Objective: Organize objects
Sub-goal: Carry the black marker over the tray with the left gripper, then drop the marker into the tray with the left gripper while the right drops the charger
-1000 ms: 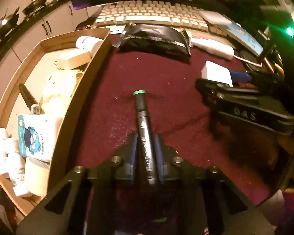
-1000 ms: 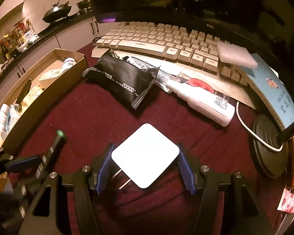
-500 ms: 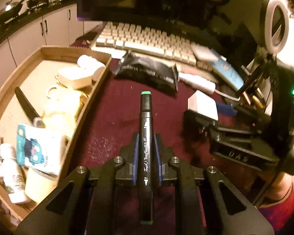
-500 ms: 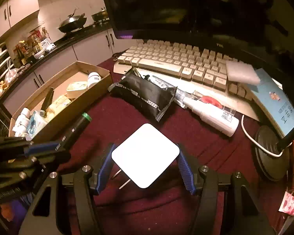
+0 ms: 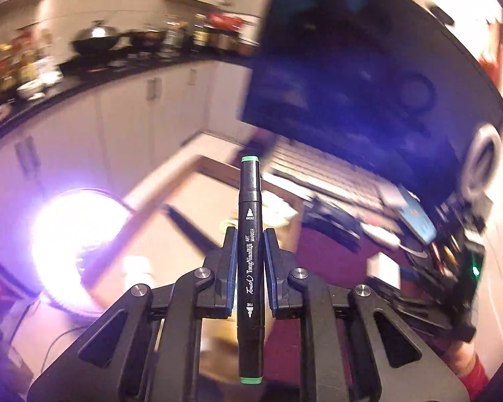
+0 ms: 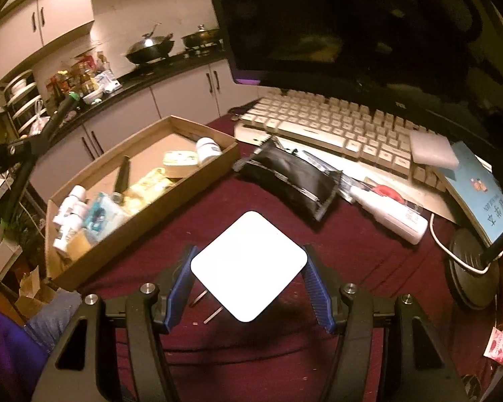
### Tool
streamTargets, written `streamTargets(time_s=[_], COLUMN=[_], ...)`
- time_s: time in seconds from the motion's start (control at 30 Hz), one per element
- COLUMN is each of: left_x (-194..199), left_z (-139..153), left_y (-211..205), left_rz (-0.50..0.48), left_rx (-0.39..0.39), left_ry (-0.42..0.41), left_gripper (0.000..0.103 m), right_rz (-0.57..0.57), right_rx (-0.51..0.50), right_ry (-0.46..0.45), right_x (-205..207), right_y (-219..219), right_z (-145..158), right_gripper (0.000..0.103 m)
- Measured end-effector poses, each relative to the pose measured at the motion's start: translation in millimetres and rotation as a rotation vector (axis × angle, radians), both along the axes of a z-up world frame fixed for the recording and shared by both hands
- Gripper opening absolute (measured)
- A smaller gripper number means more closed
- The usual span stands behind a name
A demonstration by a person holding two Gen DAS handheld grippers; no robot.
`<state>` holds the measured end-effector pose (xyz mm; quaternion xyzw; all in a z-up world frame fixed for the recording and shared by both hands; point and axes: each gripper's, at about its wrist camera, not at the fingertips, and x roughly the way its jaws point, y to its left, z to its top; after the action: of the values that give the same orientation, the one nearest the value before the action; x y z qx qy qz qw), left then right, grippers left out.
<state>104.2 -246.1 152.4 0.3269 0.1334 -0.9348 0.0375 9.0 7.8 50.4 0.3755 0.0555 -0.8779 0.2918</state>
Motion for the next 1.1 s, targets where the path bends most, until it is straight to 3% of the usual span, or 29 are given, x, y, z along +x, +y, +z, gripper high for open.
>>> streamTargets(time_s=[0.17, 0.37, 0.67, 1.1], left_x=[11, 2, -43, -62], left_z=[5, -8, -59, -96], left_y=[-34, -55, -66, -53], left_rz=[0.077, 0.083, 0.100, 0.098], left_rx=[0.023, 0.054, 0.098, 0.080], left_ry=[0.018, 0.010, -0.113, -0.244], left_gripper=[0.014, 0.014, 0.014, 0.014], right_rz=[0.016, 0.042, 0.070, 0.133], right_rx=[-0.009, -0.008, -0.002, 0.019], right_ry=[0.012, 0.010, -0.002, -0.004], right_x=[8, 15, 14, 11], right_y=[-7, -14, -26, -54], right_z=[4, 3, -3, -2], right_gripper=[0.062, 0.062, 0.062, 0.062])
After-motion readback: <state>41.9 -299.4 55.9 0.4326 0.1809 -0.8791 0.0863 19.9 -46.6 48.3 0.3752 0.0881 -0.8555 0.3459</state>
